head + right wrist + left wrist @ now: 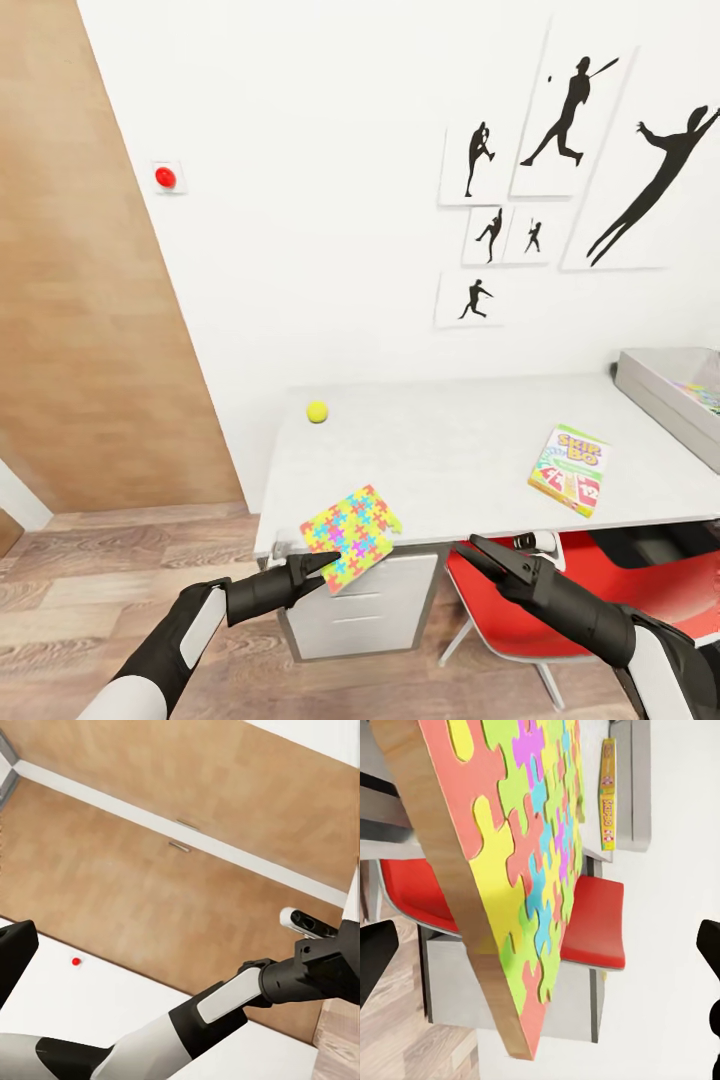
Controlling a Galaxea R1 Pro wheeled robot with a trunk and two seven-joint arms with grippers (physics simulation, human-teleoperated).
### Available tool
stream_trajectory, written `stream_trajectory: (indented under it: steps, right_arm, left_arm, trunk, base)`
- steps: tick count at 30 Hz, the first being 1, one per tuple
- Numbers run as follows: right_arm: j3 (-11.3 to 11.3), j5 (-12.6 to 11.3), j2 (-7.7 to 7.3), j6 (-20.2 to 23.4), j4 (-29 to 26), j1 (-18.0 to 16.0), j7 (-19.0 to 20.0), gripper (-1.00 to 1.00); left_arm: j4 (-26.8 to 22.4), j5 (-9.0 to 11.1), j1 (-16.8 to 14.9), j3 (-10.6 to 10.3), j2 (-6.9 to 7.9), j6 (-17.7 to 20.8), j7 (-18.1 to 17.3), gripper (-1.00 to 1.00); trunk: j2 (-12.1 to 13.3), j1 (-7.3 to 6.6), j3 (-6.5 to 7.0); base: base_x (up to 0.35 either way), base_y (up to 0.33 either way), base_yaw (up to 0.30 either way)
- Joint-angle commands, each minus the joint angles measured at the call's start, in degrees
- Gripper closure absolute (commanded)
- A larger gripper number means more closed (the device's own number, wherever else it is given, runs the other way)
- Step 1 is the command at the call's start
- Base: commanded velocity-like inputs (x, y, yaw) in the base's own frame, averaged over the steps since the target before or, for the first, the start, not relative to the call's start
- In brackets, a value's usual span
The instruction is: Put all the toys in the child's room - the three board games (two on the bed and one on the table), the two jigsaw puzzles on the table, and the tennis ball on the table - inside the toy box on the table in the child's room.
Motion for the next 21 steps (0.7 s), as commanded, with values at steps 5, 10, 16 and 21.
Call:
stream_trajectory:
  steps: [5, 10, 16, 21]
  right_arm:
    - [-0.03, 0.10, -0.03, 0.19, 0.02, -0.04, 0.23, -1.00]
    - [-0.03, 0.10, -0.04, 0.19, 0.02, -0.04, 0.23, -1.00]
    - [-0.09, 0.10, -0.03, 0.19, 0.08, -0.04, 0.20, -1.00]
    - [-0.12, 0.10, -0.06, 0.19, 0.10, -0.04, 0.16, -1.00]
  left_arm:
    - [0.00, 0.18, -0.04, 0.05, 0.00, 0.31, -0.09, -1.00]
    - [0.00, 0.18, -0.04, 0.05, 0.00, 0.31, -0.11, -1.00]
    - [0.00, 0.18, -0.04, 0.05, 0.00, 0.26, -0.05, -1.00]
    - [0.00, 0.18, -0.03, 0.05, 0.00, 0.25, -0.10, -1.00]
  trunk:
    - [-0.04, 0.01, -0.06]
    - [-0.04, 0.01, -0.06]
    - [-0.04, 0.01, -0.06]
    - [-0.04, 0.01, -0.06]
  base:
    - [0.063, -0.142, 0.000]
    - [0.015, -0.031, 0.000]
    - [0.073, -0.006, 0.000]
    - [0.044, -0.001, 0.000]
